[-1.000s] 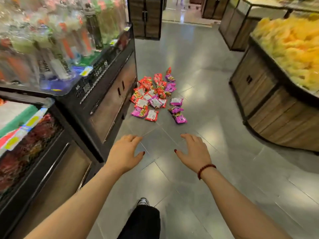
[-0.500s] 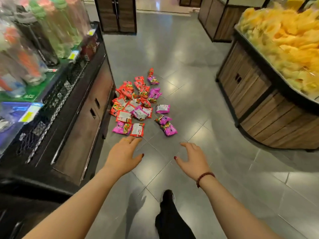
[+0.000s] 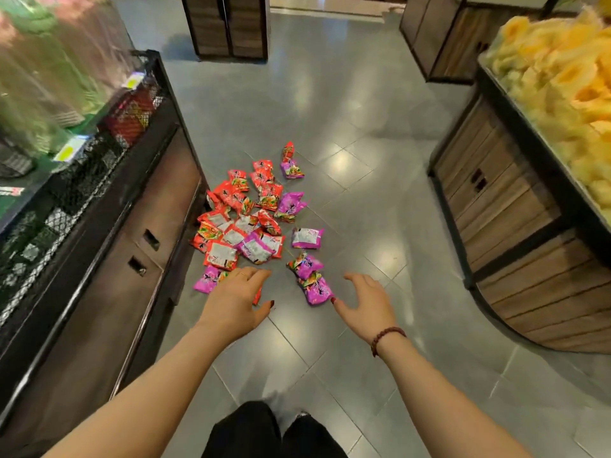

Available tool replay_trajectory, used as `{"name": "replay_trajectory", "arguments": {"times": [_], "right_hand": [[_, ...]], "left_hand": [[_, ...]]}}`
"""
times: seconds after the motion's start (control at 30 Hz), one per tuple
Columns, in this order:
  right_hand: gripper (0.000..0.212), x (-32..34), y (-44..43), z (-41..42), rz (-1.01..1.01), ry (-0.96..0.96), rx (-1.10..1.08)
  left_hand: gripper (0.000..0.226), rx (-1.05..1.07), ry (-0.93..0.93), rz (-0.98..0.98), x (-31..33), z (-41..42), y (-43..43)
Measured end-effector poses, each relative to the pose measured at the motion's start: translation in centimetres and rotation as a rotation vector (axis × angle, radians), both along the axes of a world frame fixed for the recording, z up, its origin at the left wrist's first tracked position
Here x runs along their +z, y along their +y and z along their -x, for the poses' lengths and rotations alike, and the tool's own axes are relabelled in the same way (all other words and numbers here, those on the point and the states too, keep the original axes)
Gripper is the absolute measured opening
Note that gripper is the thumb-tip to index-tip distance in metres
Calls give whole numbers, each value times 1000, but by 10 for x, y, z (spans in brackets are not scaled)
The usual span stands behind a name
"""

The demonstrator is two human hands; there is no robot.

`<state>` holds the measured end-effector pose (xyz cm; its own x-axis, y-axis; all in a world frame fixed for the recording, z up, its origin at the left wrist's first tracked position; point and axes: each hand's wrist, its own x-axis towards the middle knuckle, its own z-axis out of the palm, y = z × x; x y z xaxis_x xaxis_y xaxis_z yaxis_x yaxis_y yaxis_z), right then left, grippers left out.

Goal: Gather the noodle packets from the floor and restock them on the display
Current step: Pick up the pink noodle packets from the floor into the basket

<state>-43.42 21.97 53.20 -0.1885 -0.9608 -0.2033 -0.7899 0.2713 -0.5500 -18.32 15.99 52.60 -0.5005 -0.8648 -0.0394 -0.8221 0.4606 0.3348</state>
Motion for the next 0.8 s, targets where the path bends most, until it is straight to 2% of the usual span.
{"name": "replay_trajectory", "arguments": {"times": [0.23, 0.5, 0.63, 0.8], "right_hand": [[55, -27, -115, 40, -74, -12, -30], [56, -53, -243, 80, -169, -40, -56], [55, -66, -293, 101, -234, -70, -14], [57, -98, -362, 138, -333, -68, 102]], "left_hand": [[59, 33, -2, -48, -13, 45, -122], [65, 38, -42, -167, -30, 75, -270], [61, 66, -47, -184, -40, 97, -312], [63, 236, -31, -296, -78, 124, -337]]}}
